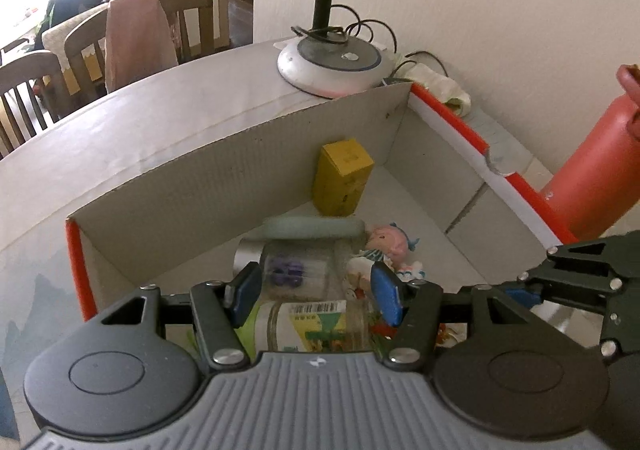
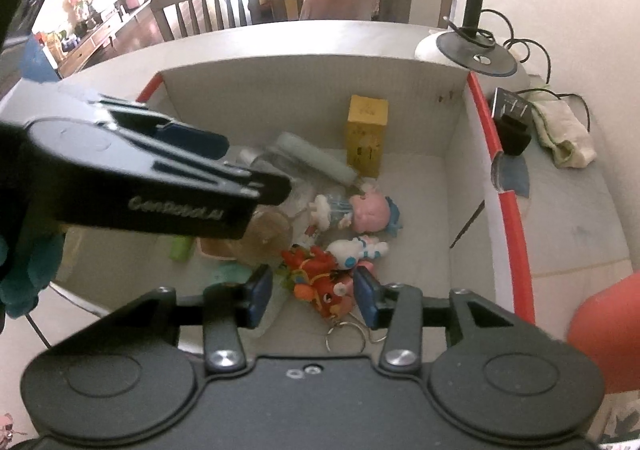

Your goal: Organize rigid objects

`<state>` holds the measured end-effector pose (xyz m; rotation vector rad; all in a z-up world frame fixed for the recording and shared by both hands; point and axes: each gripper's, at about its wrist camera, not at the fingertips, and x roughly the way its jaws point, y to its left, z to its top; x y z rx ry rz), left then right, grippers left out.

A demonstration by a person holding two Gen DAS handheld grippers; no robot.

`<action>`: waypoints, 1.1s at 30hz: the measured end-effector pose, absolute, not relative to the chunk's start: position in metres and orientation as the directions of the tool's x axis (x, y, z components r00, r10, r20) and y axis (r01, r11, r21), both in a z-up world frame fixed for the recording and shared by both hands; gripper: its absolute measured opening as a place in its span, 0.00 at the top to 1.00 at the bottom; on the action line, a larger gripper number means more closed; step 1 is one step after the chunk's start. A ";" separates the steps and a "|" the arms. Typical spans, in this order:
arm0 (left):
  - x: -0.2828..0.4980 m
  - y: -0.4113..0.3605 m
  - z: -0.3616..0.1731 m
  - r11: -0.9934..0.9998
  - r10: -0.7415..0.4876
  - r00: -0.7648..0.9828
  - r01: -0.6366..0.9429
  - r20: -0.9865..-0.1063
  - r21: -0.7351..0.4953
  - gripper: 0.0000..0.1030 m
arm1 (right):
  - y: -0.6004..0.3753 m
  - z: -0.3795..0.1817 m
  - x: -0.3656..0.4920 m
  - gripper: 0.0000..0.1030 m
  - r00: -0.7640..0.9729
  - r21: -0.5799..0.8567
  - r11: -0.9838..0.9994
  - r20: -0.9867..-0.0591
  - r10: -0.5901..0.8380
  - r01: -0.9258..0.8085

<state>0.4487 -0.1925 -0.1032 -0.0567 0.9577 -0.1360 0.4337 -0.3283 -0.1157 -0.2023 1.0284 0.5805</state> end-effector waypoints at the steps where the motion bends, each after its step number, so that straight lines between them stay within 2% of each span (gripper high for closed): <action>1: 0.446 -0.192 -0.101 0.990 -0.143 0.572 0.095 -0.808 -0.108 0.42 | -0.329 -0.113 0.432 0.57 0.387 0.111 0.835 -0.848 0.363 -0.539; 11: 0.406 -0.175 -0.072 0.986 -0.166 0.635 0.101 -0.754 -0.132 0.39 | -0.334 -0.082 0.413 0.52 0.449 0.134 0.852 -0.802 0.393 -0.507; 13: 0.397 -0.170 -0.066 0.985 -0.169 0.647 0.094 -0.743 -0.142 0.39 | -0.333 -0.076 0.409 0.46 0.465 0.137 0.854 -0.790 0.400 -0.502; 23: 0.351 -0.144 -0.037 0.982 -0.167 0.704 0.059 -0.690 -0.177 0.38 | -0.334 -0.041 0.377 0.37 0.546 0.192 0.854 -0.696 0.466 -0.484; 25: 0.342 -0.141 -0.032 0.983 -0.162 0.714 0.060 -0.681 -0.172 0.36 | -0.335 -0.035 0.369 0.32 0.561 0.200 0.852 -0.677 0.477 -0.484; 27: 0.333 -0.138 -0.027 0.984 -0.155 0.727 0.057 -0.669 -0.166 0.31 | -0.334 -0.030 0.361 0.31 0.575 0.202 0.852 -0.660 0.483 -0.484; 33: 0.312 -0.131 -0.016 0.984 -0.155 0.746 0.056 -0.647 -0.170 0.30 | -0.331 -0.022 0.338 0.22 0.608 0.206 0.848 -0.617 0.500 -0.489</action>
